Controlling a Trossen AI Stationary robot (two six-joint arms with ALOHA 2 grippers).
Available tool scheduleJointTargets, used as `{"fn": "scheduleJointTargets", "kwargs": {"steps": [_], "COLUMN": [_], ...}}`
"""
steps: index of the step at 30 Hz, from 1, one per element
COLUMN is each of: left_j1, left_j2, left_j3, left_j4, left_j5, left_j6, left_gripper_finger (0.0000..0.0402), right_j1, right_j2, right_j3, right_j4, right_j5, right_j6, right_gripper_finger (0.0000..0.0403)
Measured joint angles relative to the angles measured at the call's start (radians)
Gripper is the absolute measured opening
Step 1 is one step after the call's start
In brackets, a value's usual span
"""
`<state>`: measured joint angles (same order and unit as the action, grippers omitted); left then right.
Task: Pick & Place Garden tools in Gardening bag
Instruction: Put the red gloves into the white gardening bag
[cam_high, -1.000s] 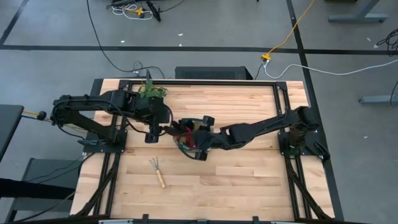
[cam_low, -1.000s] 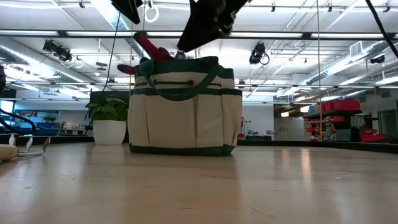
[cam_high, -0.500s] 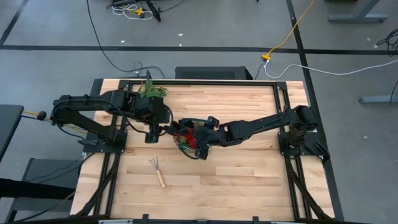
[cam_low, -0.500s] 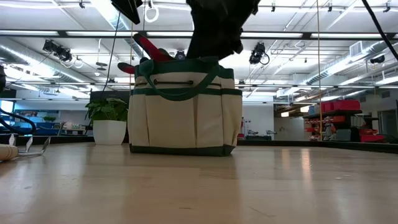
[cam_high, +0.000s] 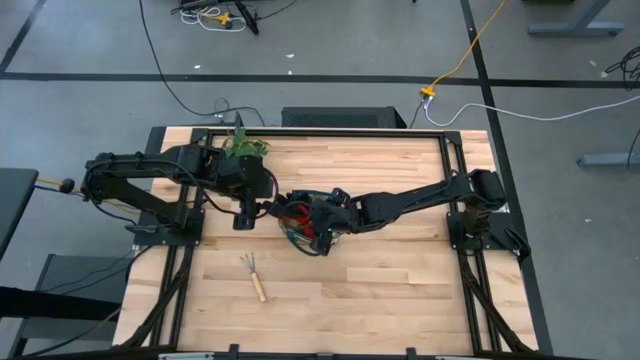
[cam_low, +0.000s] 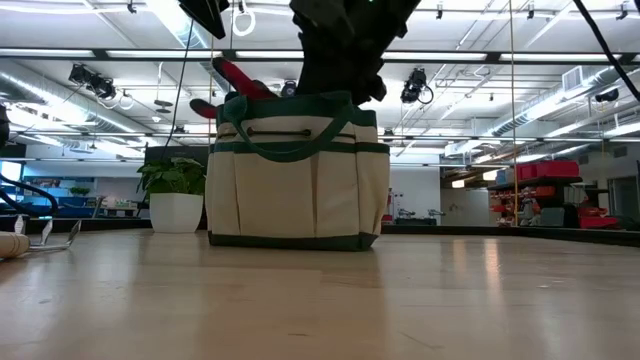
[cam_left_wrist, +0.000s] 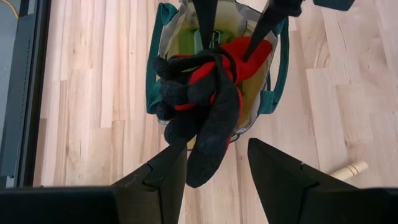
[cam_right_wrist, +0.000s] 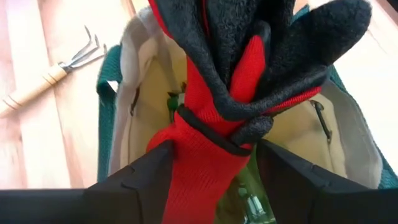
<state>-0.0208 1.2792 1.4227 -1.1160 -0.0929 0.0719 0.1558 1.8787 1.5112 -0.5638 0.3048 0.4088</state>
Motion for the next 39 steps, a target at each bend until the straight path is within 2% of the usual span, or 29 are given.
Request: {"fn": "scheduleJointTargets", "kwargs": {"steps": [7, 14, 16, 20, 26, 32, 39], "left_j1": [0.000, 0.000, 0.000, 0.000, 0.000, 0.000, 0.000], "left_j2": [0.000, 0.000, 0.000, 0.000, 0.000, 0.000, 0.000], "left_j3": [0.000, 0.000, 0.000, 0.000, 0.000, 0.000, 0.000], "left_j4": [0.000, -0.001, -0.002, -0.003, -0.003, -0.003, -0.005], "left_j5": [0.000, 0.000, 0.000, 0.000, -0.003, -0.018, -0.018], "left_j6": [0.000, 0.000, 0.000, 0.000, 0.001, 0.003, 0.002], "left_gripper_finger": [0.0177, 0.0177, 0.0177, 0.0177, 0.0177, 0.0177, 0.0177], "right_j1": [0.000, 0.000, 0.000, 0.000, 0.000, 0.000, 0.000], "right_j2": [0.033, 0.024, 0.019, 0.017, 0.009, 0.006, 0.006], "right_j3": [0.000, 0.000, 0.000, 0.000, 0.004, 0.088, 0.108], "right_j4": [-0.013, -0.022, -0.038, -0.080, -0.114, -0.244, -0.338], "right_j5": [0.008, 0.016, 0.016, 0.019, 0.035, 0.103, 0.125], "right_j6": [-0.015, -0.062, -0.085, -0.076, -0.099, -0.106, -0.136], "right_gripper_finger": [0.0170, 0.0034, 0.0011, 0.0019, 0.0006, 0.0002, 0.0001]}}
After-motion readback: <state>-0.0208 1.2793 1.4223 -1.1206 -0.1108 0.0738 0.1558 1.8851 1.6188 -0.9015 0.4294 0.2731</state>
